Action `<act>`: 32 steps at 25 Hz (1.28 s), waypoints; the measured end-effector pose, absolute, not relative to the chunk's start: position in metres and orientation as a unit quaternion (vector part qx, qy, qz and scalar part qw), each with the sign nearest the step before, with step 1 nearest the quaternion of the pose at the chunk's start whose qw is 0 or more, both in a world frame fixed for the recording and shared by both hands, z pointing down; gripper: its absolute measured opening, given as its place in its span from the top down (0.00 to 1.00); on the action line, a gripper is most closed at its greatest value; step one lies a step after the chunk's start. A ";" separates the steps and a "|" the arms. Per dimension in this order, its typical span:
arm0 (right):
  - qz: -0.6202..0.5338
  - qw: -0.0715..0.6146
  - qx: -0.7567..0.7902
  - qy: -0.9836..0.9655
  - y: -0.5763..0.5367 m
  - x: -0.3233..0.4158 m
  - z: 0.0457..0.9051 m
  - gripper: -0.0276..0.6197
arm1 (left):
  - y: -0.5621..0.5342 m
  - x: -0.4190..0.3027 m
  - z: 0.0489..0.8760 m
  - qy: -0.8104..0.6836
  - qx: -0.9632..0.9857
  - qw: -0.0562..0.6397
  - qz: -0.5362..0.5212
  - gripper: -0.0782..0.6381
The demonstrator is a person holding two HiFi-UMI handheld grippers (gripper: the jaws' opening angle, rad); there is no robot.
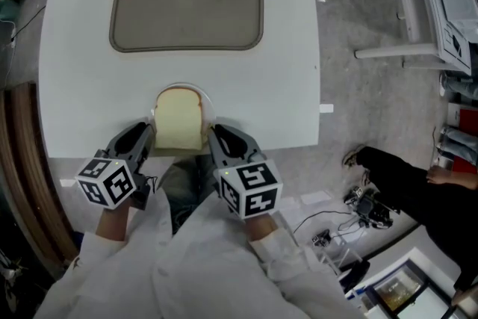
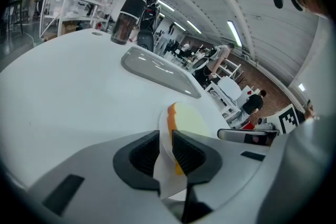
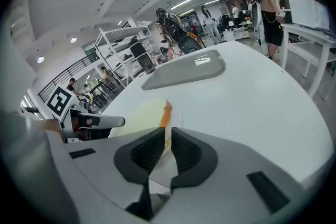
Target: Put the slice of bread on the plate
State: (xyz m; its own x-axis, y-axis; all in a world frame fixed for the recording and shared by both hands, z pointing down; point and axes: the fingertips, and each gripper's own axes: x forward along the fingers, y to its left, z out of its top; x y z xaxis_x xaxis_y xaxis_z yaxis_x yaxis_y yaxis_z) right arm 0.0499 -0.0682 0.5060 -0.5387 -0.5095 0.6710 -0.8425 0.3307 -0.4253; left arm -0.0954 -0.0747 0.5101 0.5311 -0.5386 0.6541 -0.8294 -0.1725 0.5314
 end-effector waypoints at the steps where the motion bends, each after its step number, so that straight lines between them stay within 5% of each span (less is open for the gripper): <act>1: 0.389 0.216 0.431 -0.785 -0.068 0.051 0.507 0.91 | -0.074 -0.096 0.512 -0.457 0.747 0.454 0.164 0.81; 10: 0.398 0.224 0.434 -0.777 -0.069 0.052 0.515 0.82 | -0.072 -0.097 0.522 -0.454 0.732 0.479 0.168 0.78; 32: 0.426 0.248 0.413 -0.766 -0.061 0.045 0.532 0.82 | -0.075 -0.089 0.524 -0.405 0.746 0.498 0.181 0.78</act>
